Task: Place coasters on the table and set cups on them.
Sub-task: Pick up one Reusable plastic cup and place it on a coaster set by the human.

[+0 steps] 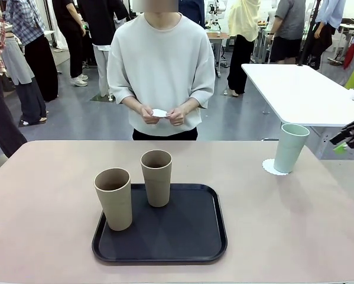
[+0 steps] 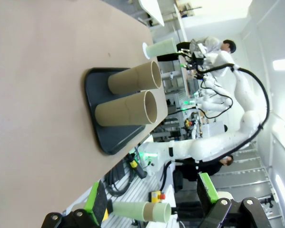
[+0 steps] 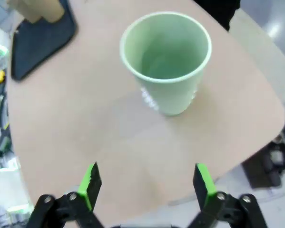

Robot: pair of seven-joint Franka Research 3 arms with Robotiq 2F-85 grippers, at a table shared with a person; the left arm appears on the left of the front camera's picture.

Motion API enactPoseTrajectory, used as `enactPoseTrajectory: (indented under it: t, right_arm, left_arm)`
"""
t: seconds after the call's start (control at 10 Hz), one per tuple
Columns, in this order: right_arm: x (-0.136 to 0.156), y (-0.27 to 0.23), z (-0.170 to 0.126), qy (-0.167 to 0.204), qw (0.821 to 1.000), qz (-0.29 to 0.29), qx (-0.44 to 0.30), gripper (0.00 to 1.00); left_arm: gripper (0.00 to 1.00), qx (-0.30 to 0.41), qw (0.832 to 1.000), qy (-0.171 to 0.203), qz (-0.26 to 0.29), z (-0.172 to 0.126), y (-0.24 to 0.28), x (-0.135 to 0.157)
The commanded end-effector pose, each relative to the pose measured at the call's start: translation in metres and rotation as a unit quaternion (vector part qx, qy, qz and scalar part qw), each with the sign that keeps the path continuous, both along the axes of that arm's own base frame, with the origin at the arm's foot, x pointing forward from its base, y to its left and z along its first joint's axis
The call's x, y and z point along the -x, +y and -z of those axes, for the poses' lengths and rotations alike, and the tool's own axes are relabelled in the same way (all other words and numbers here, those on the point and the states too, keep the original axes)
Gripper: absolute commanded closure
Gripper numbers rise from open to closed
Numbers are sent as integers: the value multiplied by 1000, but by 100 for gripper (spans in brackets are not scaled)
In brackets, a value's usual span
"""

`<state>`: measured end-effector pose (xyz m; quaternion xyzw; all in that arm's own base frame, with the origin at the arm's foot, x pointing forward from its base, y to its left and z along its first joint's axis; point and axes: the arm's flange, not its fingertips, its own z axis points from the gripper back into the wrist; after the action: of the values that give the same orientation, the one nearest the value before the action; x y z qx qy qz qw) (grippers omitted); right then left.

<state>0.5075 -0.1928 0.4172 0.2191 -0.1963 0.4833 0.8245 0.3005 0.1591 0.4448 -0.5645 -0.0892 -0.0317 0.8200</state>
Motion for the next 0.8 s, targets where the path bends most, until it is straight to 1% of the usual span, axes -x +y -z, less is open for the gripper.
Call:
enactPoseTrajectory:
  t: [0.0,0.1,0.2,0.3,0.4,0.5,0.6,0.7]
  right_arm:
    - [56,60,-60,24,997,-33,70,0]
    - [73,79,-85,8,996,-63,69,0]
    - [90,95,-111,1,993,-90,81,0]
    - [105,107,-127,7,989,-111,100,0]
    - [118,116,-144,25,983,-119,138,0]
    - [123,115,-153,71,976,-117,172,0]
    - [115,114,-145,5,988,-117,104,0]
    - [115,114,-145,5,988,-117,104,0]
  left_arm:
    - [0,5,1000,-9,1,-1,1,1]
    - [0,5,1000,-9,1,-1,1,1]
    - [0,5,1000,-9,1,-1,1,1]
    - [0,5,1000,-9,1,-1,1,1]
    - [0,5,1000,-9,1,-1,1,1]
    - [0,5,1000,-9,1,-1,1,1]
    - [0,5,1000,-9,1,-1,1,1]
    - [0,5,1000,-9,1,-1,1,1]
